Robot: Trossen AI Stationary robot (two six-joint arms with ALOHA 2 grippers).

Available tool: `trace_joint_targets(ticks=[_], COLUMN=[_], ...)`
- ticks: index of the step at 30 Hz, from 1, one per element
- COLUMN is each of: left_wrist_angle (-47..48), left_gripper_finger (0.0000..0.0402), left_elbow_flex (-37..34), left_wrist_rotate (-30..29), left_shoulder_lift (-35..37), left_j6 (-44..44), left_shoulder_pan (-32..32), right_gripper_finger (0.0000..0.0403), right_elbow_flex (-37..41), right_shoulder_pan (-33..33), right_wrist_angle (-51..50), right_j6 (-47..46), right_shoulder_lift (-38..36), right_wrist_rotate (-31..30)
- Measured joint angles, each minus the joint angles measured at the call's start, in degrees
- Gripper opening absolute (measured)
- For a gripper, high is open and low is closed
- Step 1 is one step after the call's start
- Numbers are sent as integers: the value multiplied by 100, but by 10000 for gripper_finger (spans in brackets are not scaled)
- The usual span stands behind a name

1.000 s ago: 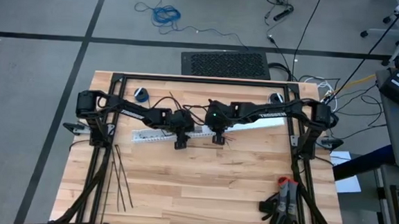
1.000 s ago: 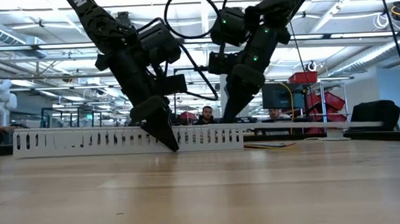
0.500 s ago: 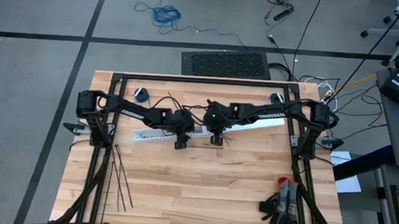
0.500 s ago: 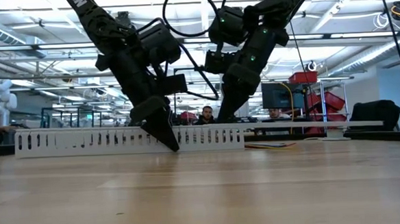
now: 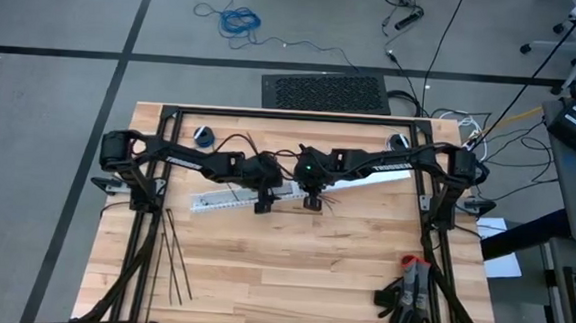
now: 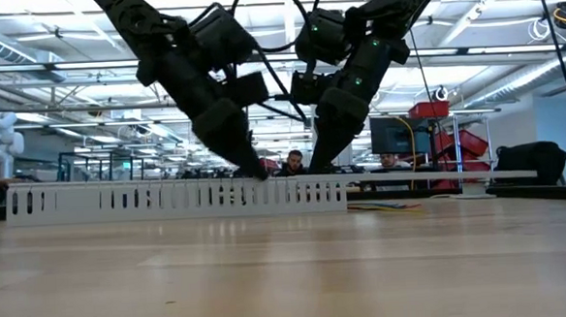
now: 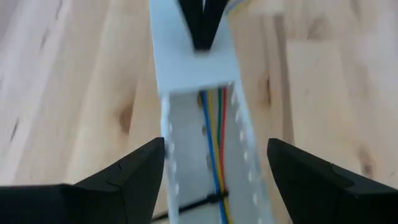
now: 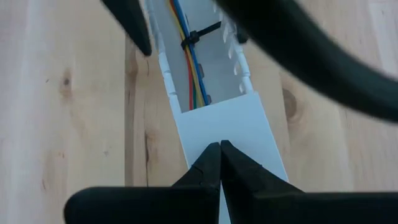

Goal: Ziptie cables
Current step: Close the white cable duct

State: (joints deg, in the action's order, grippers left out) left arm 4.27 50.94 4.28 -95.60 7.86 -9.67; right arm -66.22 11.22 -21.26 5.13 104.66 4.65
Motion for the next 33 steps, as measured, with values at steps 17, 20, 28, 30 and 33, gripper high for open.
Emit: trace_joint_targets(ticks=[17,20,28,30,33], left_wrist_angle=[-1054,-1015,-950,-943,-908], left_gripper_finger=[282,281,262,261,261], left_elbow_flex=[13,13,11,11,7], left_wrist_rotate=[-376,-714,-802,-801,-800], left_shoulder_lift=[-585,-585,-590,-578,-520], left_j6=[-503,-561,-438,-376,-183], left_shoulder_pan=[124,115,144,200,331], right_gripper_finger=[0,0,0,0,0], right_elbow_flex=[2,4,4,4,4], right_shoulder_pan=[0,7,7,7,7], right_wrist_angle=[12,24,3,-13,-31], right_j6=[-2,-5,-7,-4,-4], right_shoulder_lift=[5,11,9,9,7], right_wrist_rotate=[-58,-73,-72,-67,-56])
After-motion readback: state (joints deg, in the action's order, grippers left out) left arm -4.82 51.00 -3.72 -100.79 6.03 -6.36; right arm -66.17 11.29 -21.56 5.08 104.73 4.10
